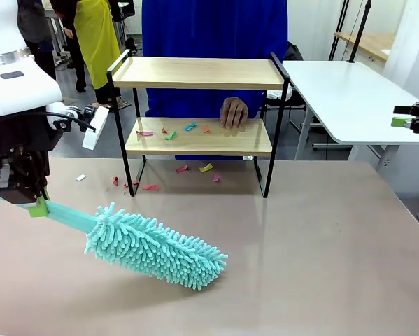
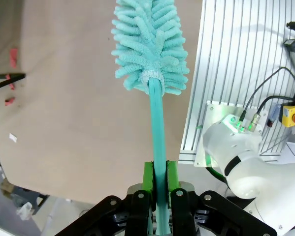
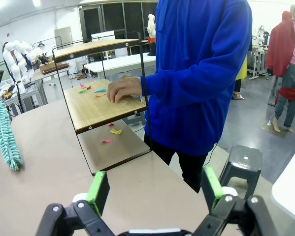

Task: Clean the shelf.
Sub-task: Clean the specific section of the Shelf indicated by the human with the Duster.

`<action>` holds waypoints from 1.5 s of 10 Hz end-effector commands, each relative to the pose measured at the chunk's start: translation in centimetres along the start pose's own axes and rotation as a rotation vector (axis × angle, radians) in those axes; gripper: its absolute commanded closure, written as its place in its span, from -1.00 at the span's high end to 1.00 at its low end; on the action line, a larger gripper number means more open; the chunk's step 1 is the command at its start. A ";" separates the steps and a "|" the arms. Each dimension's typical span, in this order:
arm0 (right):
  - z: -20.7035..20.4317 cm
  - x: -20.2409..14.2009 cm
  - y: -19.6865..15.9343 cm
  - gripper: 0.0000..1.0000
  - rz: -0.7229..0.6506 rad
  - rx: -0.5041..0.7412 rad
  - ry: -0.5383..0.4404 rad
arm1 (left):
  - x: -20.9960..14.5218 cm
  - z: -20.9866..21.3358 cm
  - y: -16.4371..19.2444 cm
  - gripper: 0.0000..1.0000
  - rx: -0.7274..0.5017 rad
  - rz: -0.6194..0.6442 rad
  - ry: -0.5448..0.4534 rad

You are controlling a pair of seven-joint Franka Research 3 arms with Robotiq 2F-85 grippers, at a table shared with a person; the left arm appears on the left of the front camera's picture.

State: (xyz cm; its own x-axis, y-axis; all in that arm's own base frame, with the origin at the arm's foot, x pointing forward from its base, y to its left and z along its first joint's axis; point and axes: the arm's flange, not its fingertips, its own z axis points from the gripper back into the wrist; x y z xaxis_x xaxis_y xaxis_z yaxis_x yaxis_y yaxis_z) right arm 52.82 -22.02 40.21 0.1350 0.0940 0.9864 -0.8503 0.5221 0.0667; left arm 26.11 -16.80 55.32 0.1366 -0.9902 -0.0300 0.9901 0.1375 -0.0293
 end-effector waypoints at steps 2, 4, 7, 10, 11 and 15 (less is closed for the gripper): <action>-0.2 0.3 0.2 1.00 0.005 0.003 -0.001 | -0.1 0.2 -0.1 -0.74 -0.008 -0.005 -0.005; -0.2 0.3 0.2 1.00 0.005 0.003 -0.001 | -0.1 0.2 -0.1 -0.74 -0.008 -0.005 -0.005; -0.2 0.3 0.2 1.00 0.005 0.003 -0.001 | 0.0 0.0 0.0 -0.74 0.000 0.000 0.000; -0.2 0.3 0.2 1.00 0.005 0.003 -0.001 | -0.9 1.4 1.1 -0.74 -0.018 0.230 -0.313; -0.2 0.3 0.2 1.00 0.005 0.003 -0.001 | -0.5 1.9 1.0 -0.74 -0.016 0.286 -0.401; -0.2 0.3 0.2 1.00 0.005 0.003 -0.001 | 4.6 4.2 0.2 -0.74 0.039 0.595 -0.514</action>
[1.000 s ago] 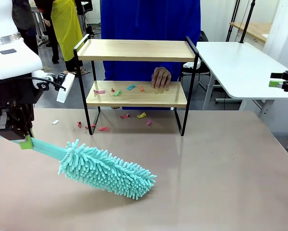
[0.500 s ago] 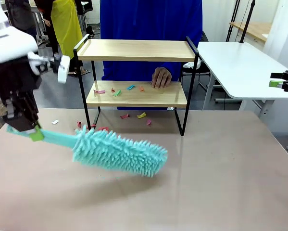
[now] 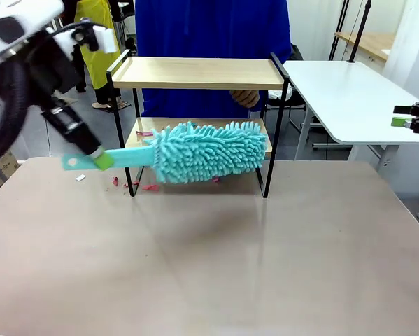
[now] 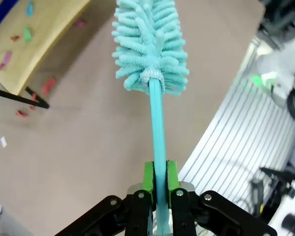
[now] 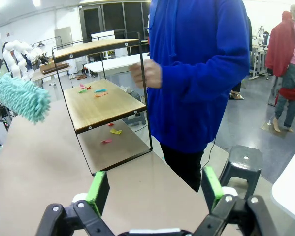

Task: Clean the shelf.
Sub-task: Clean the specific section of the Shelf indicated by the human with the Duster.

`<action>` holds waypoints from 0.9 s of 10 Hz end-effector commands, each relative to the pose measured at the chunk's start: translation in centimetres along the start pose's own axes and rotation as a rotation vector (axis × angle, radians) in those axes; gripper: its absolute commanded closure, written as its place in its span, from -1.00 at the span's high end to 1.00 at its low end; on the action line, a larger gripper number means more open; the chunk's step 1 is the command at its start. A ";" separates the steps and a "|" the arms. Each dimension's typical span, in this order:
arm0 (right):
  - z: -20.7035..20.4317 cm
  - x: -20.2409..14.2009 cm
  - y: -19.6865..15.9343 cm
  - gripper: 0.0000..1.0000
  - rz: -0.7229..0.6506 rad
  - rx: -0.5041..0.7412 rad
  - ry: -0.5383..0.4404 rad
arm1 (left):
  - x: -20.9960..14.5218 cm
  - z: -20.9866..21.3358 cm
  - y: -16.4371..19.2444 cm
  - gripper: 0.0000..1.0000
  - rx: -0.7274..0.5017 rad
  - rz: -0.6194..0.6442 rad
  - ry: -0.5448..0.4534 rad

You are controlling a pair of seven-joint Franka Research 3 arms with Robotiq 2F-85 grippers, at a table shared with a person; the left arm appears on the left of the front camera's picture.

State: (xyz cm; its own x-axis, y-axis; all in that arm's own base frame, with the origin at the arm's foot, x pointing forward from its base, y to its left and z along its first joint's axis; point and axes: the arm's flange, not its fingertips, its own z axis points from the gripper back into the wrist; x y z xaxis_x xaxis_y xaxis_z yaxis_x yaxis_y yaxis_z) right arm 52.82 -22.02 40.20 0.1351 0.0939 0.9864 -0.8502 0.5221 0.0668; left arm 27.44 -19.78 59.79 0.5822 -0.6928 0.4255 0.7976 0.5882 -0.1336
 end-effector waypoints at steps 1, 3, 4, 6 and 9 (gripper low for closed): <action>-0.2 0.3 0.2 1.00 0.005 0.003 -0.002 | 1.6 -0.9 -1.9 -0.74 0.069 0.106 -0.009; -0.2 0.3 0.2 1.00 0.005 0.003 -0.002 | 0.9 -0.6 -1.3 -0.74 0.033 0.053 -0.012; -0.2 0.3 0.2 1.00 0.005 0.003 -0.002 | 0.9 -0.6 -1.3 -0.74 0.033 0.053 -0.012; -0.2 0.3 0.2 1.00 0.005 0.003 -0.002 | 1.6 -1.0 -2.2 -0.74 0.038 0.072 -0.004; -0.2 0.3 0.2 1.00 0.005 0.003 -0.002 | 4.4 -4.6 -2.6 -0.74 0.118 0.273 -0.095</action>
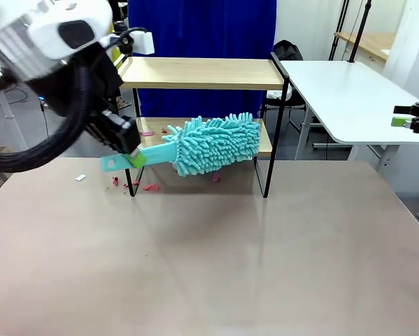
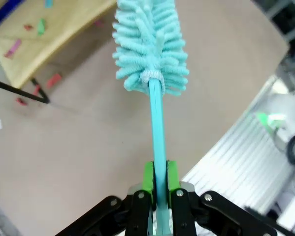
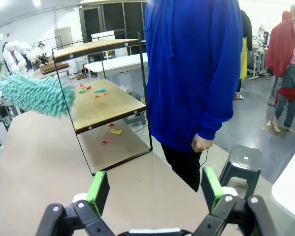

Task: Clean the shelf.
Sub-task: Clean the specific section of the Shelf indicated by the human with the Duster.

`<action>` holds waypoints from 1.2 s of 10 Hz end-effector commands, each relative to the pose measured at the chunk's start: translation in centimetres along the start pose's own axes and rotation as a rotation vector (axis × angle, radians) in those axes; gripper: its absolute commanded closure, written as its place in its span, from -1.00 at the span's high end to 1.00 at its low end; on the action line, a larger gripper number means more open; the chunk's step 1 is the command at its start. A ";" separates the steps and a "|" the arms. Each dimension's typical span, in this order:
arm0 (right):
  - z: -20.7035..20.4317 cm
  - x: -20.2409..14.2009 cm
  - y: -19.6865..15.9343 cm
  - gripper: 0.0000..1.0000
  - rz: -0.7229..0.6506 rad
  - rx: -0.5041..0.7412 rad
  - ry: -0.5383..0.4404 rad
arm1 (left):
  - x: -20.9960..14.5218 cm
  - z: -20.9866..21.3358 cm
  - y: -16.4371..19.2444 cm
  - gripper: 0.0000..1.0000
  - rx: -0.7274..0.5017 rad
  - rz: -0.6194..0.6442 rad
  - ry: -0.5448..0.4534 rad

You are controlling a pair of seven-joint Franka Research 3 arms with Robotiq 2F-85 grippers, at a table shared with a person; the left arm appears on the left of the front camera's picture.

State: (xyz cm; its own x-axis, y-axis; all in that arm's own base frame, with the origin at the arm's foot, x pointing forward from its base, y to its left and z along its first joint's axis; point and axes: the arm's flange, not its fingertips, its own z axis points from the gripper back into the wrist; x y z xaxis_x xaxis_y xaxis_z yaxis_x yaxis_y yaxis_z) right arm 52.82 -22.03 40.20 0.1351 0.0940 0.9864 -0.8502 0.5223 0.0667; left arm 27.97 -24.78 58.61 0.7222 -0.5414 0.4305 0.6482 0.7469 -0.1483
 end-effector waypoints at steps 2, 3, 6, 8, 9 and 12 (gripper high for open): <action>-0.2 0.3 0.2 1.00 0.005 0.003 -0.002 | 2.8 -4.5 -0.9 -0.74 0.008 0.162 -0.146; -0.2 0.3 0.2 1.00 0.005 0.003 -0.002 | 4.0 -5.6 -1.1 -0.74 0.018 0.199 -0.173; -0.2 0.3 0.2 1.00 0.005 0.003 -0.002 | 9.1 -9.3 -1.9 -0.74 0.005 0.328 -0.248; -0.2 0.3 0.2 1.00 0.005 0.003 -0.002 | 13.0 -11.1 -3.6 -0.74 0.020 0.419 -0.263; -0.2 0.3 0.2 1.00 0.005 0.003 -0.002 | 14.3 -12.0 -4.3 -0.74 0.018 0.472 -0.265; -0.2 0.3 0.2 1.00 0.005 0.003 -0.002 | 17.1 -14.2 -6.1 -0.74 0.062 0.526 -0.248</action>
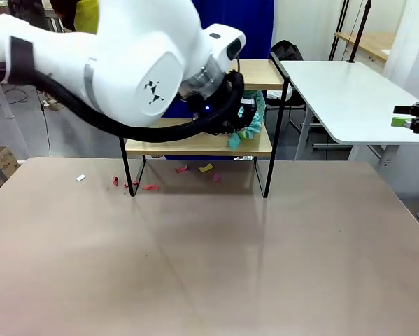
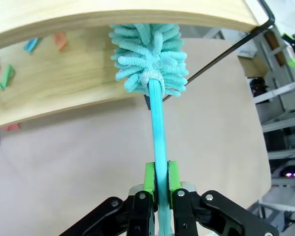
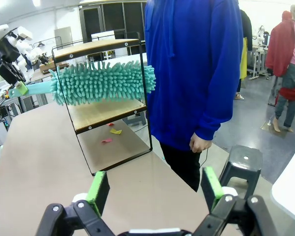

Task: Clean the shelf.
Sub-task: Clean the specific section of the Shelf indicated by the human with the Duster.

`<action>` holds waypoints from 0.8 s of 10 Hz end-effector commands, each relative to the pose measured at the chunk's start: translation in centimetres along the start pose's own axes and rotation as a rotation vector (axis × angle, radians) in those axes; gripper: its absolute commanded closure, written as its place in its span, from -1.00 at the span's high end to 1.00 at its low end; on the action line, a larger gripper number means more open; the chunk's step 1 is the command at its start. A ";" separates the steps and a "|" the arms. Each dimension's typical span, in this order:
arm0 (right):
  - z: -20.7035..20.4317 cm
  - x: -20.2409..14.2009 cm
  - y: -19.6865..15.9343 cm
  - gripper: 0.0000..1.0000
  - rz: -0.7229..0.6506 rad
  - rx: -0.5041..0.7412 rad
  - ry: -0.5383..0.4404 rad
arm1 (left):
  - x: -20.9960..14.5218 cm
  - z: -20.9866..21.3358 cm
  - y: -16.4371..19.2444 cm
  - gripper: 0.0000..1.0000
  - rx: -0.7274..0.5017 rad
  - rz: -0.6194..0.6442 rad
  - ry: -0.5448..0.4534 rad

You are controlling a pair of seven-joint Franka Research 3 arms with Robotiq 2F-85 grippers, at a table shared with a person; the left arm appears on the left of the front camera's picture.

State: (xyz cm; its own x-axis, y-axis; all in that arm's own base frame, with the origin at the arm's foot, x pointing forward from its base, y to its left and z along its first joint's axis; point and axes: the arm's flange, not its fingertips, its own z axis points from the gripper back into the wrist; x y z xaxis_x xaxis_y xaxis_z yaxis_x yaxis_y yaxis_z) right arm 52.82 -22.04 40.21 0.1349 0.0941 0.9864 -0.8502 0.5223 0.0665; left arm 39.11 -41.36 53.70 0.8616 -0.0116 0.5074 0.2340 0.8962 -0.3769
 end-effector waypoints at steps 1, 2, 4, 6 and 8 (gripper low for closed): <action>-0.2 0.3 0.2 1.00 0.004 0.003 -0.002 | 0.6 -1.8 -2.8 -0.74 0.071 0.038 -0.010; -0.2 0.3 0.2 1.00 0.004 0.003 -0.002 | 0.1 -2.7 -3.1 -0.74 0.079 0.045 0.000; -0.2 0.3 0.2 1.00 0.004 0.003 -0.002 | -0.9 -4.5 -3.7 -0.74 0.081 0.044 0.041; -0.2 0.3 0.2 1.00 0.004 0.003 -0.002 | -1.3 -5.6 -3.5 -0.74 0.085 0.053 0.071; -0.2 0.3 0.2 1.00 0.004 0.003 -0.002 | -2.1 -5.1 -2.7 -0.74 0.070 0.032 0.075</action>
State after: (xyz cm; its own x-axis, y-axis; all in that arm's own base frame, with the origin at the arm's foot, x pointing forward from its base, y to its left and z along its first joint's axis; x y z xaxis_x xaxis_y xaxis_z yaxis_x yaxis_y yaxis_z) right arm 52.82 -22.04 40.21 0.1349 0.0941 0.9864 -0.8502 0.5222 0.0665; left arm 39.26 -46.39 49.22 0.9084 -0.0104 0.4179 0.1681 0.9244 -0.3424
